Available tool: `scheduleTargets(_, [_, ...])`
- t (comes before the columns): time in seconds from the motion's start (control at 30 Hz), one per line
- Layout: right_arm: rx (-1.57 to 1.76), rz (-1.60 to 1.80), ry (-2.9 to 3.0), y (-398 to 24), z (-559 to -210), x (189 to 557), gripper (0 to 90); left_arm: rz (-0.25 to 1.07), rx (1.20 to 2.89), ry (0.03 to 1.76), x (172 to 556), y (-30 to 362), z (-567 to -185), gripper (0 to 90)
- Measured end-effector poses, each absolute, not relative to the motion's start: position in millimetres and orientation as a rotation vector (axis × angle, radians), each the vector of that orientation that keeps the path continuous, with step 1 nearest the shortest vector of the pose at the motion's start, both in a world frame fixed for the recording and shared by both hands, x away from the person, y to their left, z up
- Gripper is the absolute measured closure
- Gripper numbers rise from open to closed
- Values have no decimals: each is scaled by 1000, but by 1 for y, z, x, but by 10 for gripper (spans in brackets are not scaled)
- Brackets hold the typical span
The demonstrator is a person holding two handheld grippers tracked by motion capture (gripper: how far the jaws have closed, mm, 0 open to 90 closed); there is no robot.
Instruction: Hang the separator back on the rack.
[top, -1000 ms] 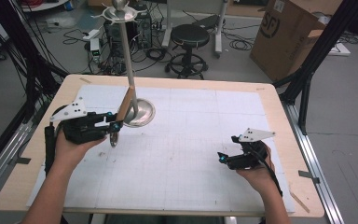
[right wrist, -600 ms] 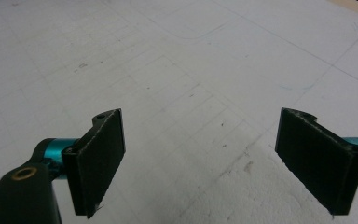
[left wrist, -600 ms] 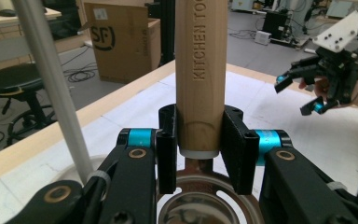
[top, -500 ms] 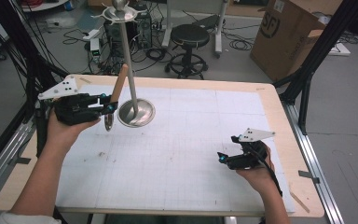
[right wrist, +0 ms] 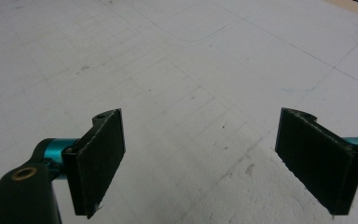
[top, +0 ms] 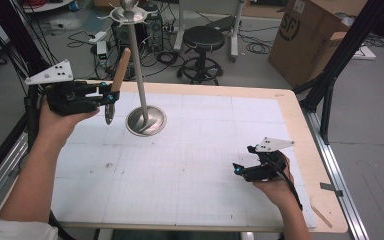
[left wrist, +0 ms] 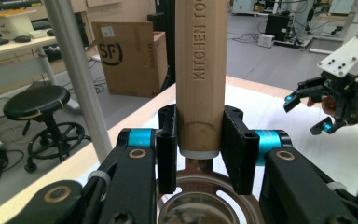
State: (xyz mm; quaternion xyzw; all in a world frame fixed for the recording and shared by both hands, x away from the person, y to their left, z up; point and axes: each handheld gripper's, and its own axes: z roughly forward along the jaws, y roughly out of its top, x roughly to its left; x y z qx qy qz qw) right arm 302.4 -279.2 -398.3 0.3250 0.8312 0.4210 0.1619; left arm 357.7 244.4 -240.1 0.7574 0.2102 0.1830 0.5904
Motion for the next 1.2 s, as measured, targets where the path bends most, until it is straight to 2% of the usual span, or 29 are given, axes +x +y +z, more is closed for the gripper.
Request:
scheduleTargets(0.6, [928, 1201, 2379, -278, -399, 302, 147, 498, 1708, 607, 379, 281, -217, 690])
scheduleTargets(0.97, [917, 1197, 2388, -275, -400, 303, 146, 535, 1723, 673, 395, 290, -206, 690])
scheduleTargets(1.2, [922, 1194, 2388, -275, -399, 302, 147, 537, 1676, 706, 407, 297, -199, 690])
